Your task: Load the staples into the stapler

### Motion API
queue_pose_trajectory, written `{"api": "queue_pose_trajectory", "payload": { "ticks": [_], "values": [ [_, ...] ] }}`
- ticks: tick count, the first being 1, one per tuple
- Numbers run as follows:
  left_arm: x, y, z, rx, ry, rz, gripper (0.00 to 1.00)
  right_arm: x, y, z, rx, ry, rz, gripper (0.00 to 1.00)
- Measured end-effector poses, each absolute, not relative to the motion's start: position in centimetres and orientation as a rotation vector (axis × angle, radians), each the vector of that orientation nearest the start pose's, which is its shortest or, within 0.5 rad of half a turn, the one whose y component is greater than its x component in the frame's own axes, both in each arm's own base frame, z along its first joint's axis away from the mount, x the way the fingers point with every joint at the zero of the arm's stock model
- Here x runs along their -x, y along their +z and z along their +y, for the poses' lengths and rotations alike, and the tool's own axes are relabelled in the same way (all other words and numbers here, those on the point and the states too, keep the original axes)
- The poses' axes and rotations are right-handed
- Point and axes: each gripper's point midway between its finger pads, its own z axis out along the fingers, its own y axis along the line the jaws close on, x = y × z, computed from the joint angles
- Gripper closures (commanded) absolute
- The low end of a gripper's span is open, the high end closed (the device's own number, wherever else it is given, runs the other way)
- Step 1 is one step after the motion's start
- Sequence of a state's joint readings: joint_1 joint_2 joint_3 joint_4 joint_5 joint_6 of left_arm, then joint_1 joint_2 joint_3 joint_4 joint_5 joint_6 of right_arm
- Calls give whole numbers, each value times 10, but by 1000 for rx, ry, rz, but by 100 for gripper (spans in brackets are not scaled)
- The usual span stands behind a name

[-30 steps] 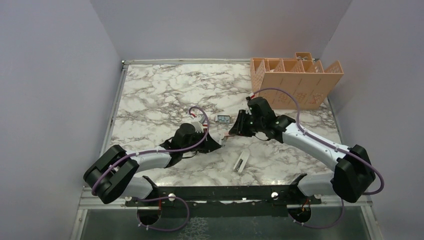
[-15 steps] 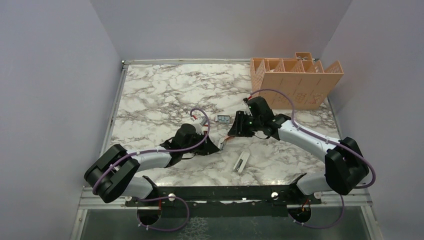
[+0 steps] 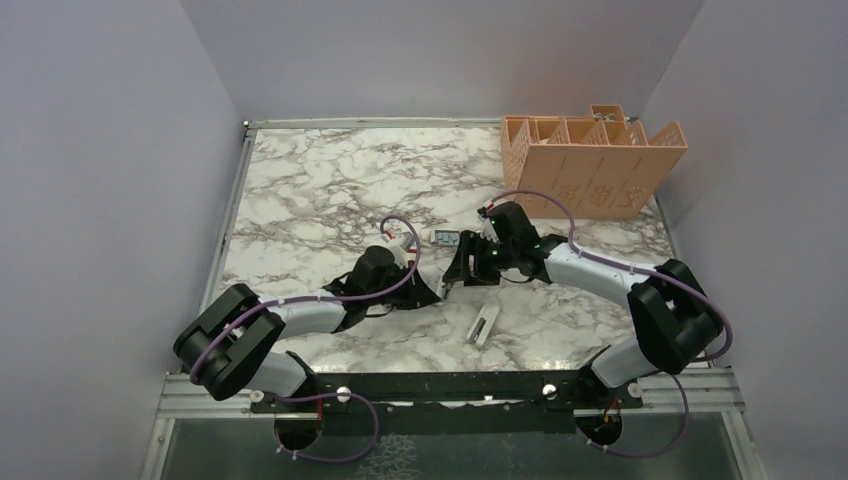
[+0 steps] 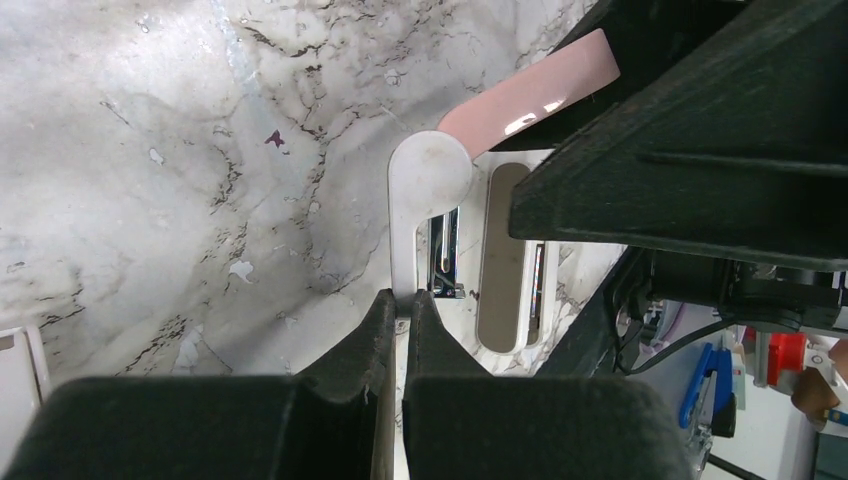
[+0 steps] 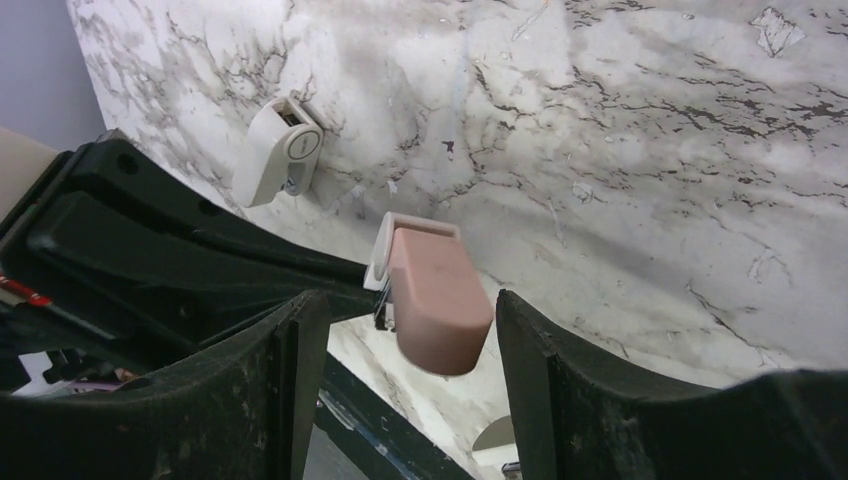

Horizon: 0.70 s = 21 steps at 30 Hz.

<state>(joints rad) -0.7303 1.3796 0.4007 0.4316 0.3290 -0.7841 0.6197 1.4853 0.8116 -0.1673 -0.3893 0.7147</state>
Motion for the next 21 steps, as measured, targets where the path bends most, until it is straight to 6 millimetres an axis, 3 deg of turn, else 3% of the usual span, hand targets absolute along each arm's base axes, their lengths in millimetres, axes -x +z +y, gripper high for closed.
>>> {"api": "queue_pose_trajectory", "payload": {
  "ticks": [6,17,21],
  "values": [
    [-195,57,-289,-152,-1182,2348,100,-236,69,285,39,1036,2650,37],
    [-195,56,-288,-152,-1181,2350,100,-241,56,292,-26,1060,2672,61],
    [-195,54,-288,-151,-1176,2360,81,-242,57,293,-32,1063,2670,66]
  ]
}}
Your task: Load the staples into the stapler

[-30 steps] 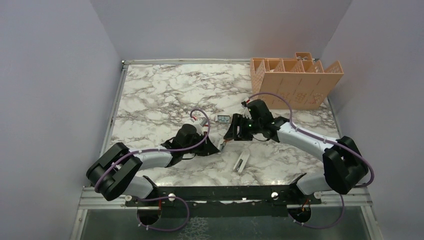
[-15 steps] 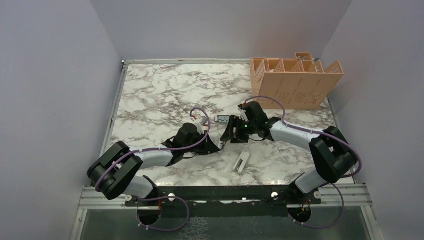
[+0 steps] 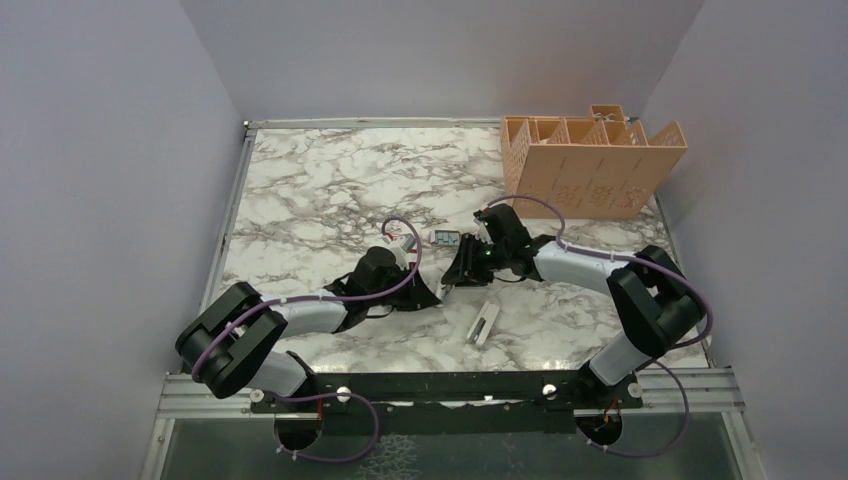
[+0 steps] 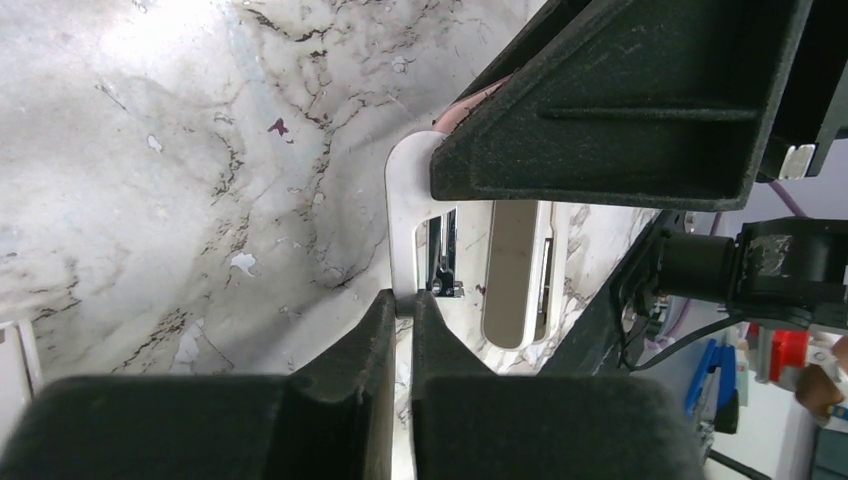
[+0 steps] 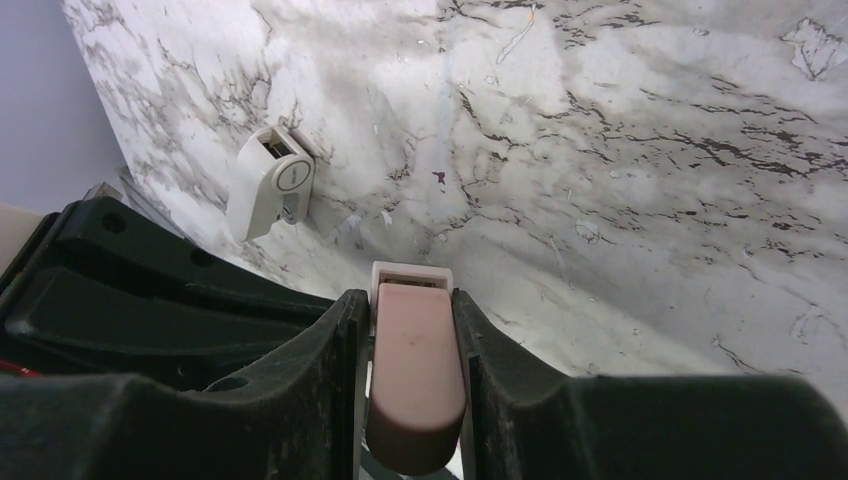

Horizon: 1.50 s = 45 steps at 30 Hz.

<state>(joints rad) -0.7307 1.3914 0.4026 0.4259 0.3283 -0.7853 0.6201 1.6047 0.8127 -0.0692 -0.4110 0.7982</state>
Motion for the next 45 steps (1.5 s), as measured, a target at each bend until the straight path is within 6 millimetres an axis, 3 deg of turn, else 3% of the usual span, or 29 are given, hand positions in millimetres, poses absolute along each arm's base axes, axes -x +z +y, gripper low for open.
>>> {"api": "queue_pose_trajectory", "payload": {
  "ticks": [5,10,16,20,25,33,40,45],
  "values": [
    [-196,54,-288,-142,-1175,2359,53,-246,55,286,-35,986,2682,67],
    [-199,59,-287,-120,-1167,2341,44,-257,51,270,-18,808,2691,67],
    [-204,74,-287,-115,-1173,2283,40,-276,48,229,-12,576,2708,65],
    [-204,74,-286,-119,-1166,2281,39,-288,44,192,-33,430,2728,63],
    [-204,73,-285,-129,-1155,2283,39,-295,47,163,1,281,2737,61],
    [-203,69,-283,-143,-1139,2294,39,-289,40,144,84,181,2792,58],
    [-202,67,-282,-152,-1129,2303,38,-291,34,142,109,163,2811,57],
    [-201,64,-281,-152,-1122,2315,36,-292,34,143,109,164,2810,49]
  ]
}}
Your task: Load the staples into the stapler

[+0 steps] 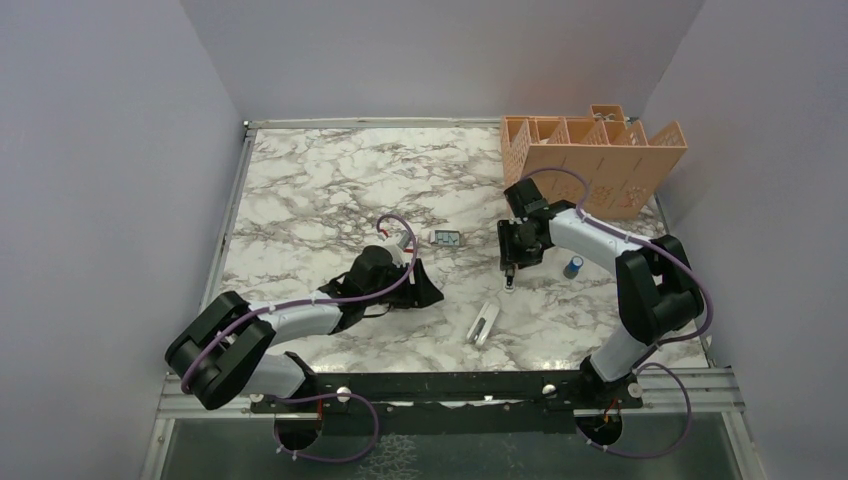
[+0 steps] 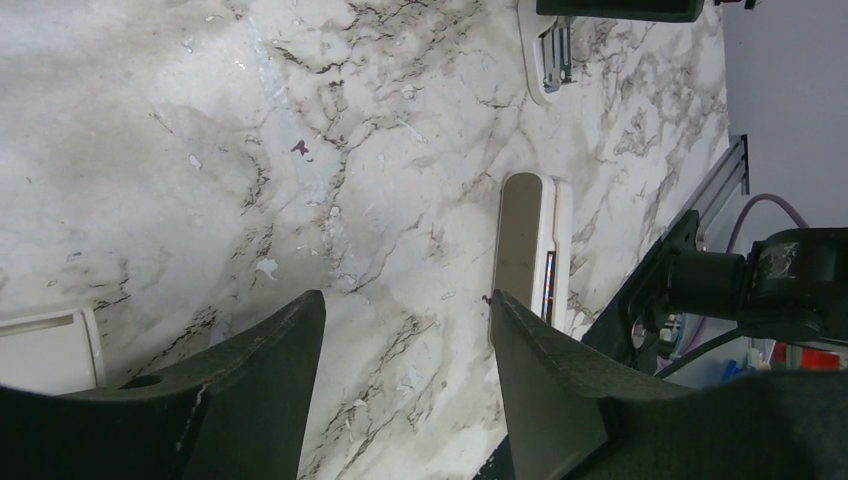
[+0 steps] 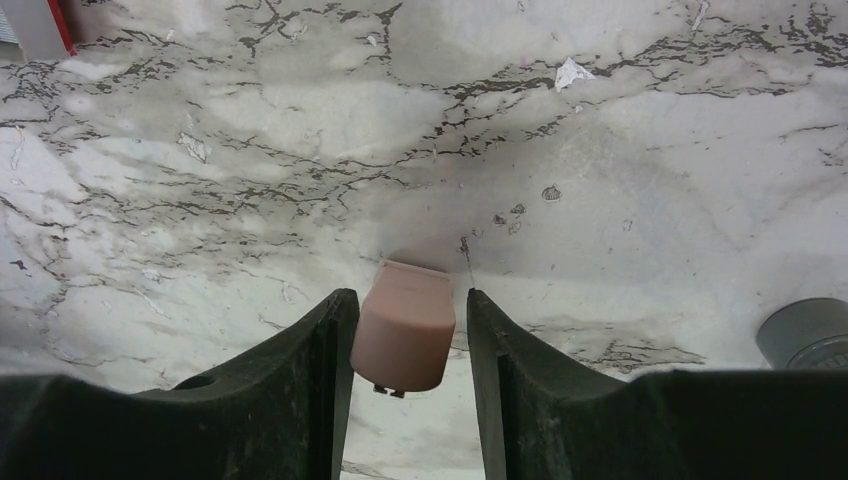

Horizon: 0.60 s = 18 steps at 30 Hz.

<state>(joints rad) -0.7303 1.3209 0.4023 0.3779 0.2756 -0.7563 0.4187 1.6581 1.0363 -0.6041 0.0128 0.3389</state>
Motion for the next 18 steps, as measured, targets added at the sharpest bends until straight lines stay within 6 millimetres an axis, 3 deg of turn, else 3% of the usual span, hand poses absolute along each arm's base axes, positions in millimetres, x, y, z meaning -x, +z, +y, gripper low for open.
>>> {"api": "queue_pose_trajectory", "payload": {
  "ticks": [6,12,15,18],
  "values": [
    [-200,59,-280,-153,-1111,2333,32,-292,39,143,107,172,2797,40],
    [-199,56,-279,-156,-1104,2346,31,-290,66,143,90,217,2712,35],
    [-196,55,-283,-180,-1106,2356,31,-280,77,142,64,259,2681,35],
    [-189,59,-298,-256,-1130,2349,35,-264,75,141,31,308,2687,35]
  ]
}}
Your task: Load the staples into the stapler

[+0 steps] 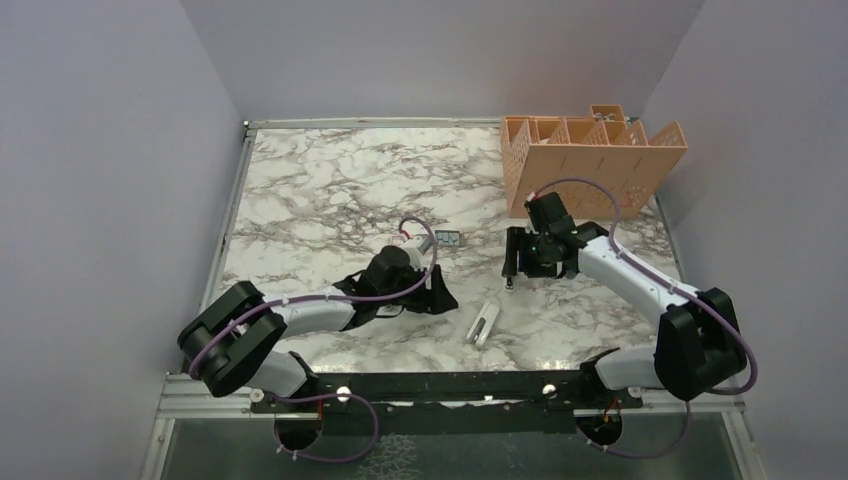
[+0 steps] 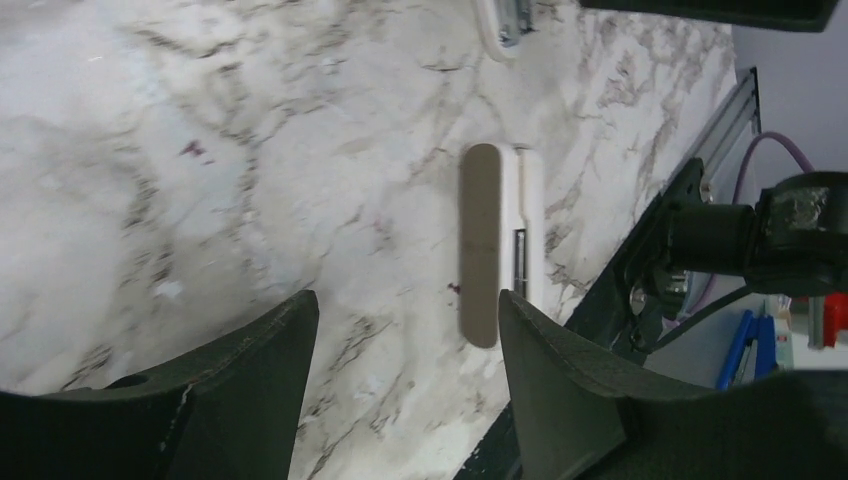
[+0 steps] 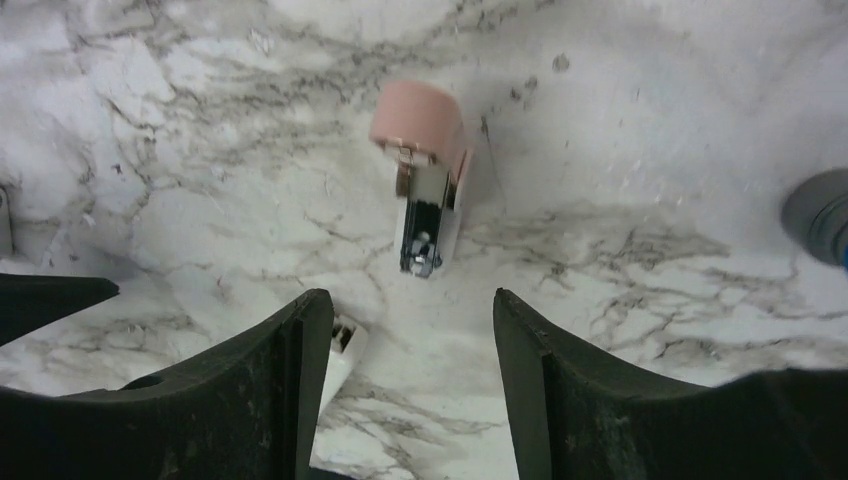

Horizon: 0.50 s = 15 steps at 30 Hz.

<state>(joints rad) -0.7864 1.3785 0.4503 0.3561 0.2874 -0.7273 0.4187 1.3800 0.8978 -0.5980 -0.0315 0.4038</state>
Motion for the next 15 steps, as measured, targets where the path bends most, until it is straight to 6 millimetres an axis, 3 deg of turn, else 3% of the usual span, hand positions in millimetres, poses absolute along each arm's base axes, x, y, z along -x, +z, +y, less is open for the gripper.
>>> {"api": "queue_pose_trajectory", "payload": {
  "ticks": [6,10,15],
  "values": [
    [-169,71,-343,-489,-1203,2312,42,-228,71,144,-45,442,2705,35],
    [-156,66,-363,-621,-1210,2312,48,-218,68,149,-80,502,2712,36],
    [-151,53,-376,-750,-1127,2355,62,-215,65,153,-106,544,2722,37]
  ]
}}
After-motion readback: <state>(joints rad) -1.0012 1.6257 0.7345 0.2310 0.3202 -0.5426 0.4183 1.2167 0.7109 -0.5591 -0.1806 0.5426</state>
